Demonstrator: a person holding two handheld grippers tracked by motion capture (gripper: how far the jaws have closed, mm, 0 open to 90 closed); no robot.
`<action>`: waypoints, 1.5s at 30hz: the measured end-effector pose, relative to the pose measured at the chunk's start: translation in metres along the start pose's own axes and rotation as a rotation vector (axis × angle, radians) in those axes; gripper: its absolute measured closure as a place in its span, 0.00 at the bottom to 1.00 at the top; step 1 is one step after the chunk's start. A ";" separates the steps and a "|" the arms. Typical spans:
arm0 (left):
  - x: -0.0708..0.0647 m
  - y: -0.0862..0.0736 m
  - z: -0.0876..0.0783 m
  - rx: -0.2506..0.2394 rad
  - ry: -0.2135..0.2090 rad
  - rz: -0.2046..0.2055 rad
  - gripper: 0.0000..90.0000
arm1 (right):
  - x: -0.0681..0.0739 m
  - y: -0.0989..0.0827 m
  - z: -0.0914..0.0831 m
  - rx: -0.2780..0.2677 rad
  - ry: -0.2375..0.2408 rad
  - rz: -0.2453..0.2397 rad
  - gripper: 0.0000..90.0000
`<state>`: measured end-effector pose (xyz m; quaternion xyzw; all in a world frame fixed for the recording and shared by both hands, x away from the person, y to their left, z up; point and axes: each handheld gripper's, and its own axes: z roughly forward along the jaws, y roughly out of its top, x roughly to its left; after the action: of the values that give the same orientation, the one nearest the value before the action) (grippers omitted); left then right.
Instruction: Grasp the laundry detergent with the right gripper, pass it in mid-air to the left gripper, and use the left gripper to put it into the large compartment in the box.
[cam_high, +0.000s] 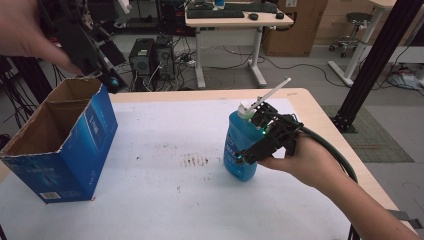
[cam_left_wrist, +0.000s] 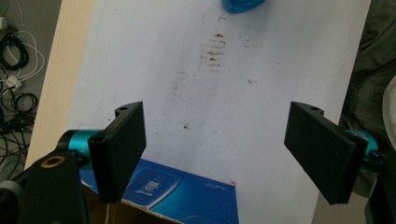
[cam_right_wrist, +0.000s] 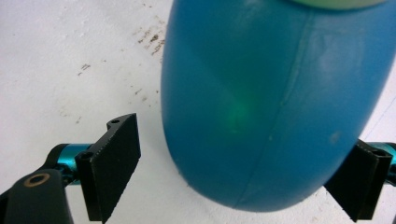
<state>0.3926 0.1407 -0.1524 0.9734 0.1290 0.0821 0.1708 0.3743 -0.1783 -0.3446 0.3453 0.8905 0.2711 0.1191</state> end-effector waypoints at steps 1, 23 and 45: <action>0.000 0.000 0.000 -0.001 -0.002 -0.004 0.23 | 0.000 0.000 0.001 -0.003 -0.007 0.009 0.14; 0.000 0.000 0.000 0.007 0.000 0.001 0.23 | -0.001 -0.002 0.005 -0.028 -0.032 0.058 0.30; 0.001 0.000 0.002 0.010 -0.005 0.000 0.23 | 0.000 -0.004 0.011 -0.057 -0.035 0.093 0.47</action>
<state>0.3935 0.1403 -0.1540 0.9744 0.1292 0.0789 0.1662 0.3768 -0.1767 -0.3560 0.3875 0.8632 0.2954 0.1319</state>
